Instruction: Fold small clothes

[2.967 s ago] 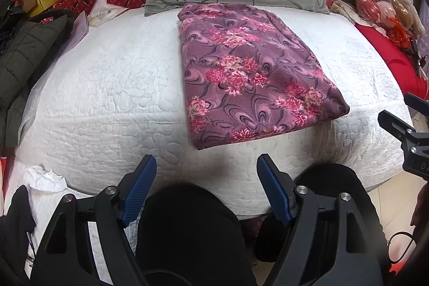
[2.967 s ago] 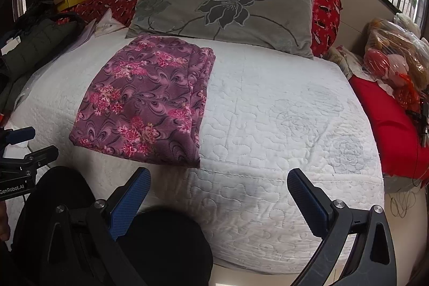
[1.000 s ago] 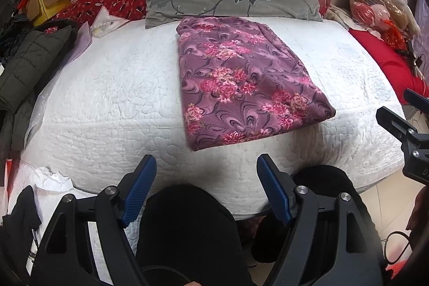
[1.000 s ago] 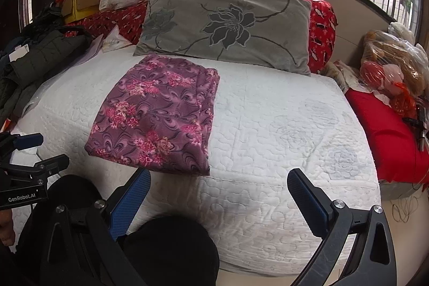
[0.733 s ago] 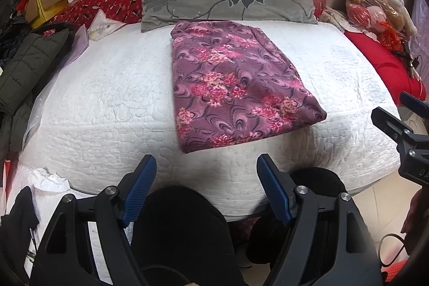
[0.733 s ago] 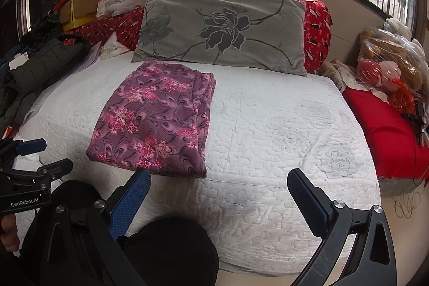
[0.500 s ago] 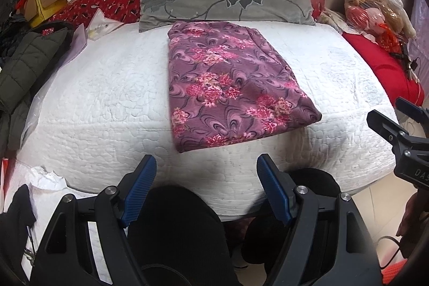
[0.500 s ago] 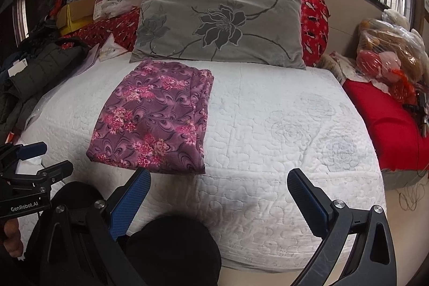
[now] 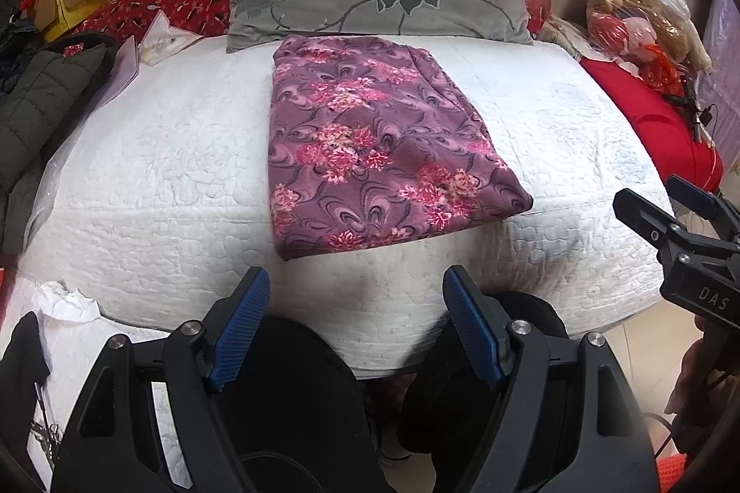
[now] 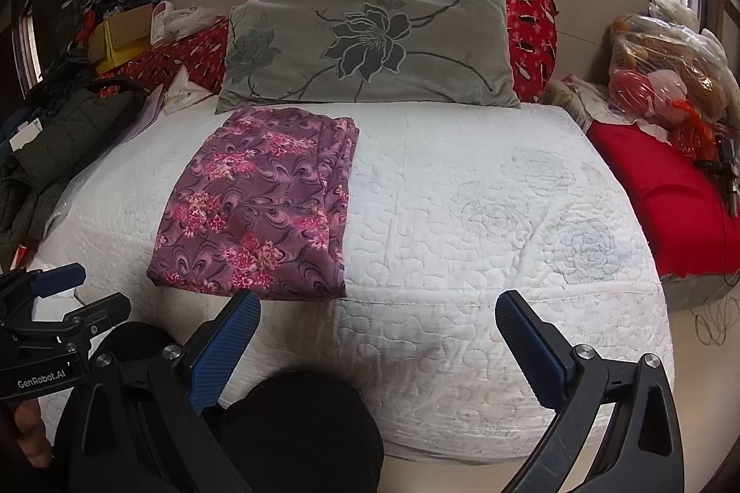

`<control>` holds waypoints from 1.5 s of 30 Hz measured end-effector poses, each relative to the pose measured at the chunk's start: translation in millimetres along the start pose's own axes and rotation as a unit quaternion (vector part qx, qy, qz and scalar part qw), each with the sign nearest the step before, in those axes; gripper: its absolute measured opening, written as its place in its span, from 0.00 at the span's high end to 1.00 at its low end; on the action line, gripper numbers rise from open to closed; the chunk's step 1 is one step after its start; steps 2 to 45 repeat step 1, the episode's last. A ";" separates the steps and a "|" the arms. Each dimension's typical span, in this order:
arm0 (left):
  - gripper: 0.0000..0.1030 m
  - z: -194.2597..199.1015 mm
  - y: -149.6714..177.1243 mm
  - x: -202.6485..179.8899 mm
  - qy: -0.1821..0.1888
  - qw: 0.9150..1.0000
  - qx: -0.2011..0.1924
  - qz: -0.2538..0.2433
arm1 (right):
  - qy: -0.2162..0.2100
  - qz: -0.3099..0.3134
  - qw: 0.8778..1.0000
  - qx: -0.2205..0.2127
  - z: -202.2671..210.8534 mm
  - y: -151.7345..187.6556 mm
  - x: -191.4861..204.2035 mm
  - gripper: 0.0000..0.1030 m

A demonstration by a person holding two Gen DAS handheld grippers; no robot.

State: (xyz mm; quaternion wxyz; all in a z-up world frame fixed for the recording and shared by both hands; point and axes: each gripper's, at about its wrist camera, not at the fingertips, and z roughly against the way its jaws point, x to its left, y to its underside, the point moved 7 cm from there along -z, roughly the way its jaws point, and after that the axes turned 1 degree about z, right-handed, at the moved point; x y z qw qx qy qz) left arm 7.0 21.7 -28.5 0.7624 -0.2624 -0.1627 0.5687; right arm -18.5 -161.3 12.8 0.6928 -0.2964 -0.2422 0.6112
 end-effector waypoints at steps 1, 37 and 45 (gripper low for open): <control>0.25 -0.7 0.1 0.5 0.000 1.000 0.002 0.002 | 0.000 0.000 1.000 0.000 -0.3 -0.2 -0.9 0.01; 0.25 -0.7 0.1 0.5 0.000 1.000 0.002 0.002 | 0.000 0.000 1.000 0.000 -0.3 -0.2 -0.9 0.01; 0.25 -0.7 0.1 0.5 0.000 1.000 0.002 0.002 | 0.000 0.000 1.000 0.000 -0.3 -0.2 -0.9 0.01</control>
